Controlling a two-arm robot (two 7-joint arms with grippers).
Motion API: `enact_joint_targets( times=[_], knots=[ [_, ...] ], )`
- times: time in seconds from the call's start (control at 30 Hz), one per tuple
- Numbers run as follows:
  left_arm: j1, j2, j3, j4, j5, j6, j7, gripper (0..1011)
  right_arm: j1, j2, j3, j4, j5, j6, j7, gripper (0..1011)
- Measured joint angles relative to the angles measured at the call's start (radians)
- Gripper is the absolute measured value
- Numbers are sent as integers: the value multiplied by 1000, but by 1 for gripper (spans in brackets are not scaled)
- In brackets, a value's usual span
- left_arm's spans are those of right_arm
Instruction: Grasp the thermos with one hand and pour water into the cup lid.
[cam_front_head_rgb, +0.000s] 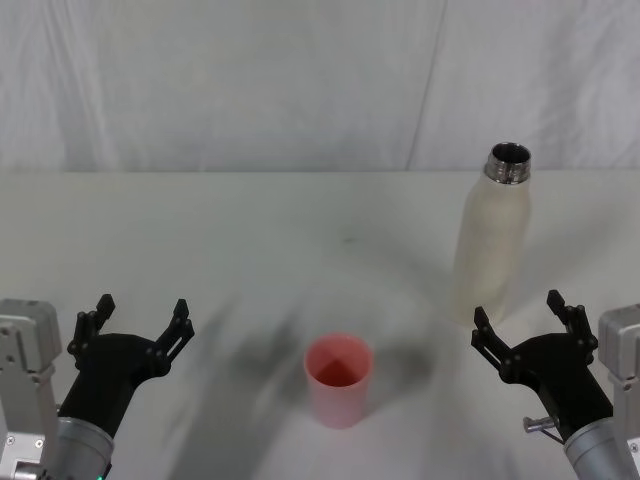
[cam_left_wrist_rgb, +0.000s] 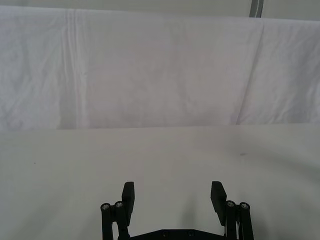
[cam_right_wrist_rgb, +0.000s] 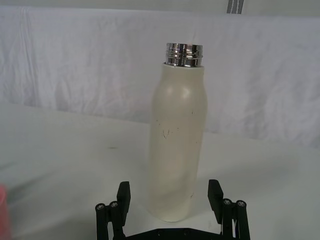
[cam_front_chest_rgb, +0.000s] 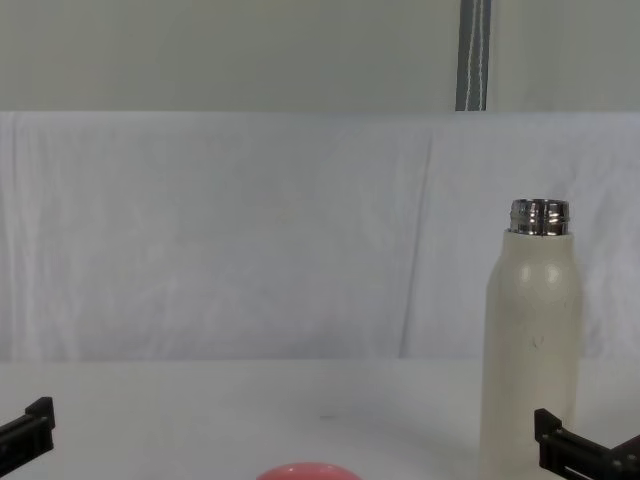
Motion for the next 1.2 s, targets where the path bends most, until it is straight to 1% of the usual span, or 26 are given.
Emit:
enact_joint_targets(
  times=[1.2],
  knots=[
    [0,0,0,0,0,0,0,1001,0,0,0,0,0,0,0,1000]
  ],
)
